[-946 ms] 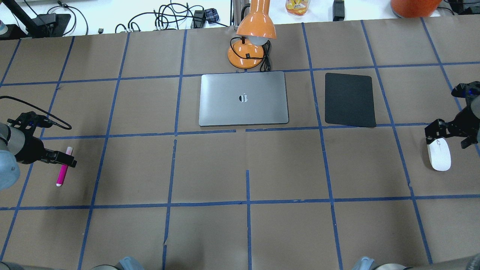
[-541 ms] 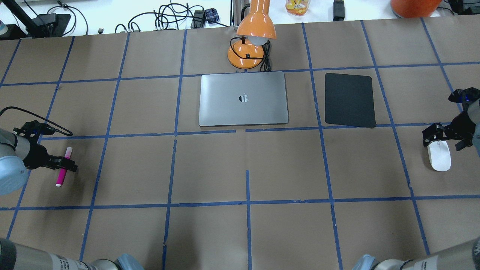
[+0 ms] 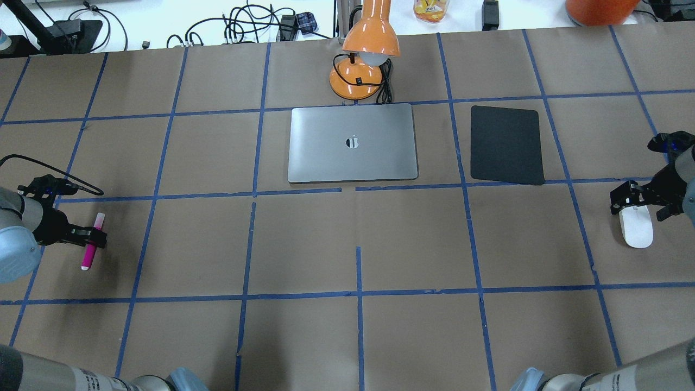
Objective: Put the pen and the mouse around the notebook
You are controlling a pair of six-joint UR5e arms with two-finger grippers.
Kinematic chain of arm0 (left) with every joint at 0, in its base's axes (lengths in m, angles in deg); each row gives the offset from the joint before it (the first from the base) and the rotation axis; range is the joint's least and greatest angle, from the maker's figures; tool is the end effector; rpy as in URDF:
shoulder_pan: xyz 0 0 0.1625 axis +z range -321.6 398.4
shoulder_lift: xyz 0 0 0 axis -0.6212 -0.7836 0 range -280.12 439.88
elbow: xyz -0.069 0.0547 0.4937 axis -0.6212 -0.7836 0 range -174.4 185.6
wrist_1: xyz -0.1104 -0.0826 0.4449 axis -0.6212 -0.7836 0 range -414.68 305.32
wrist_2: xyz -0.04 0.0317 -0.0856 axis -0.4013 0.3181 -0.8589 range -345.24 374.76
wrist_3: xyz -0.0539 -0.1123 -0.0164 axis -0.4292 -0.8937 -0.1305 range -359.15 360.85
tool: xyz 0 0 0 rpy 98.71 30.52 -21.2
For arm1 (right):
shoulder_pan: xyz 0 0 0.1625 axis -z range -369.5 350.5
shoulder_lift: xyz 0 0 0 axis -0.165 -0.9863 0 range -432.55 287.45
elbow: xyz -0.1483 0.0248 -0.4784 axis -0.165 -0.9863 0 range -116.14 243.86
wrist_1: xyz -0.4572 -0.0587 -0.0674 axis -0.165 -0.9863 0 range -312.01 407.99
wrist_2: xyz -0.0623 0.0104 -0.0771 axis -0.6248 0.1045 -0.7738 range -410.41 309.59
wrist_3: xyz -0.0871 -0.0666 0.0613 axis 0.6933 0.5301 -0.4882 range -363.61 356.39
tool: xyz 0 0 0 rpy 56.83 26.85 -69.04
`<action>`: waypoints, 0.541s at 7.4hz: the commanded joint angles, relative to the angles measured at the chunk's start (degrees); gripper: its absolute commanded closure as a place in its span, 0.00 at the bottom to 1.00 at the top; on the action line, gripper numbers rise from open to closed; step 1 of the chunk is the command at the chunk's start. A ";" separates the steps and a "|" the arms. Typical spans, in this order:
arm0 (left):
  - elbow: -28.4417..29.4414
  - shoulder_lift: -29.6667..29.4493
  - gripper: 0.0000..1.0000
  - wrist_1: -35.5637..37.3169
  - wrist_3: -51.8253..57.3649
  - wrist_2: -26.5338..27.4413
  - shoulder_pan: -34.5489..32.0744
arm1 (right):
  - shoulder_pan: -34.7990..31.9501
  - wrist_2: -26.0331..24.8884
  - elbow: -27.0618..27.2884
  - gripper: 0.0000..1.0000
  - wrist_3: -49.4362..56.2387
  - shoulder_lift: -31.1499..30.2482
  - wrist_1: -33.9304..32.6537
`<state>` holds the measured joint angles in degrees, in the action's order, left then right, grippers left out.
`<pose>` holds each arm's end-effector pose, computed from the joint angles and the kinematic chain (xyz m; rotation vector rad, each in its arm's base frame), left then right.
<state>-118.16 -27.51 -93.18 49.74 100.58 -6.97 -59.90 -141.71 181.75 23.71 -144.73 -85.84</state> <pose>0.2711 -0.4776 0.1688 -0.1156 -3.0926 0.0886 -0.2568 -0.5153 0.1917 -0.3351 -3.1221 -0.0624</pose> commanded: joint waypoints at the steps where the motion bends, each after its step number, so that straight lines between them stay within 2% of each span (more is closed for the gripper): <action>1: 0.26 2.26 1.00 -2.96 -3.69 0.22 -0.85 | 0.04 -0.19 0.06 0.00 0.10 0.10 -0.02; 3: 0.18 7.08 1.00 -9.02 -10.09 0.13 -3.21 | 0.04 -0.63 0.15 0.00 0.10 0.45 -0.02; 4: 0.09 10.85 1.00 -12.79 -19.00 0.13 -7.14 | 0.04 -0.72 0.15 0.00 0.10 1.07 -0.02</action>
<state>-118.00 -20.87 -101.48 39.41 100.72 -10.30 -59.86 -142.24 181.88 23.81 -144.25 -85.86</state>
